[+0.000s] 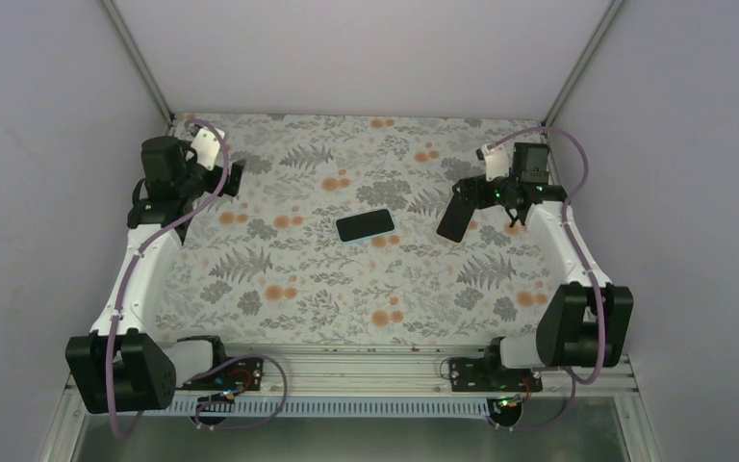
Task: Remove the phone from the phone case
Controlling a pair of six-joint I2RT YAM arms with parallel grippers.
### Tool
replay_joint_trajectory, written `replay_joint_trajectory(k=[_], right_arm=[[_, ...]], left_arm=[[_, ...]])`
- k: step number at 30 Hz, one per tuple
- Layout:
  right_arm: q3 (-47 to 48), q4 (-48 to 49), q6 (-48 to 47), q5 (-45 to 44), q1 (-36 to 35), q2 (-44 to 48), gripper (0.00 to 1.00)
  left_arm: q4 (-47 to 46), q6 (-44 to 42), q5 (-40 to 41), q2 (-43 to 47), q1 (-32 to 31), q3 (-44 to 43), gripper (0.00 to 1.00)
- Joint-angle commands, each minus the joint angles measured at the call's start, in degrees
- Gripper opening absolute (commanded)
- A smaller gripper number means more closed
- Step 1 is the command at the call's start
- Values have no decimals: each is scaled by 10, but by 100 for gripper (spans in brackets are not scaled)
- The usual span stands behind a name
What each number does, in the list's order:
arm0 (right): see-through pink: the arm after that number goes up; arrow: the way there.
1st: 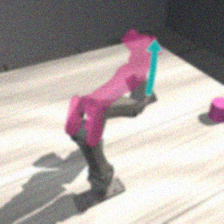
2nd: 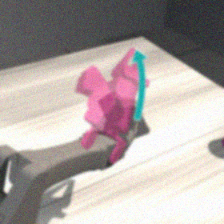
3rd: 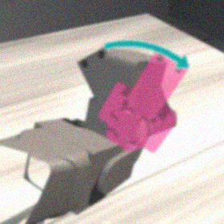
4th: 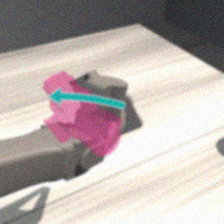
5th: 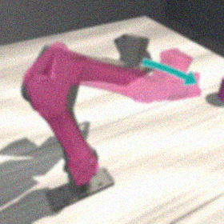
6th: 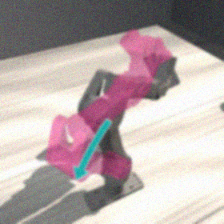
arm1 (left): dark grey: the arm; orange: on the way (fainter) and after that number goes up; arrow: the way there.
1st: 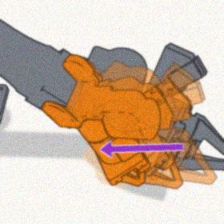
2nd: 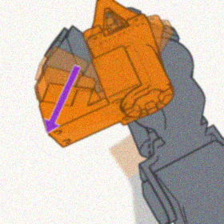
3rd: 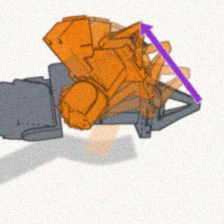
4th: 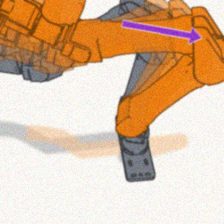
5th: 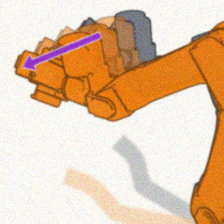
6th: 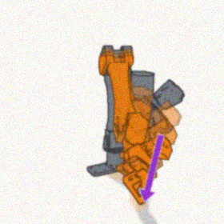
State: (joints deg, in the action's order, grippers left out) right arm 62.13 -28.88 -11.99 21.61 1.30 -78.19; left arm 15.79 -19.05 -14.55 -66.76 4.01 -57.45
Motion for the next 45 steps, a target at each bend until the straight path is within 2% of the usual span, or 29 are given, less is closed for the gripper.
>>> replay_joint_trajectory(k=[1,2,4,5,14,27,33,38,42,45], right_arm=[[44,-53,-17,-90,7,-65,77],[55,-68,-21,-114,6,-85,60],[72,-83,-19,-159,8,-124,10],[79,-88,-13,-180,9,-144,4],[152,-111,-1,-227,10,-304,3],[168,-94,-25,-210,8,-381,3],[262,-108,-53,-214,-27,-451,3],[357,-189,-73,-187,-83,-518,3],[350,-216,-79,-152,-113,-513,3],[308,-185,-76,-162,-112,-474,3]], left_arm=[[-14,-1,16,0,3,1,100],[-14,-2,24,-6,3,-2,100],[0,3,37,-24,2,-17,100],[6,3,42,-30,2,-23,100],[16,-9,51,-39,2,-16,100],[6,-8,45,-53,2,-10,100],[8,-8,43,-45,2,-7,100],[11,-12,39,-25,2,1,100],[15,-18,31,-14,3,7,100],[15,-20,23,-14,2,8,100]])
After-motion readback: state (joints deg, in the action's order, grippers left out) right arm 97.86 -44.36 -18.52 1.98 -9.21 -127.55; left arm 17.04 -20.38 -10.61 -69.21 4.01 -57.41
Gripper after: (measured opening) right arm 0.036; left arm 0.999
